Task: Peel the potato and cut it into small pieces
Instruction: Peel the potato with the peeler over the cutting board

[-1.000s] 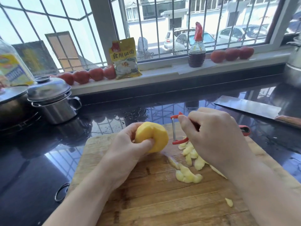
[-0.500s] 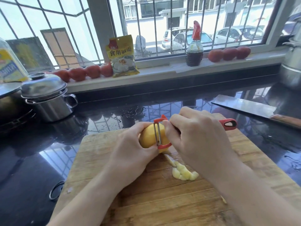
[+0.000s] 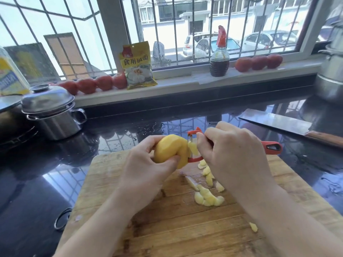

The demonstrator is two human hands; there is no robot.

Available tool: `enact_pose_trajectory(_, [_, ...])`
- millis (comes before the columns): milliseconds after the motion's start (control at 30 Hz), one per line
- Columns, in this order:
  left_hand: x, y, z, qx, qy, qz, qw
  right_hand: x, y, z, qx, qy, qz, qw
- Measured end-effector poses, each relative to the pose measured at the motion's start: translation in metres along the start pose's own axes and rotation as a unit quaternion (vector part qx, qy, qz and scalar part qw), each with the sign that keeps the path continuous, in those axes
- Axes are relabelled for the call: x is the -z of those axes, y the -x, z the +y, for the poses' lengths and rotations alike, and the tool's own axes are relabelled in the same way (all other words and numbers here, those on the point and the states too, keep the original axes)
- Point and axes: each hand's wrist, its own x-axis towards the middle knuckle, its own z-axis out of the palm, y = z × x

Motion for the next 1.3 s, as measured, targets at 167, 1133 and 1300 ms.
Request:
enact_pose_trajectory(167, [-0.007, -0.003, -0.006, 0.061, 0.038, -0.013, 0.997, -0.002, 0.001, -0.003, -0.028, 0.048, -0.009, 0.998])
enact_pose_trajectory(1133, [-0.01, -0.006, -0.002, 0.132, 0.183, -0.002, 0.974, -0.005, 0.004, -0.016, 0.043, 0.003, 0.023, 0.999])
enact_pose_trajectory(1300, [-0.012, -0.005, -0.003, 0.09, 0.18, 0.023, 0.979, -0.004, 0.002, -0.015, 0.0, -0.01, 0.012, 1.0])
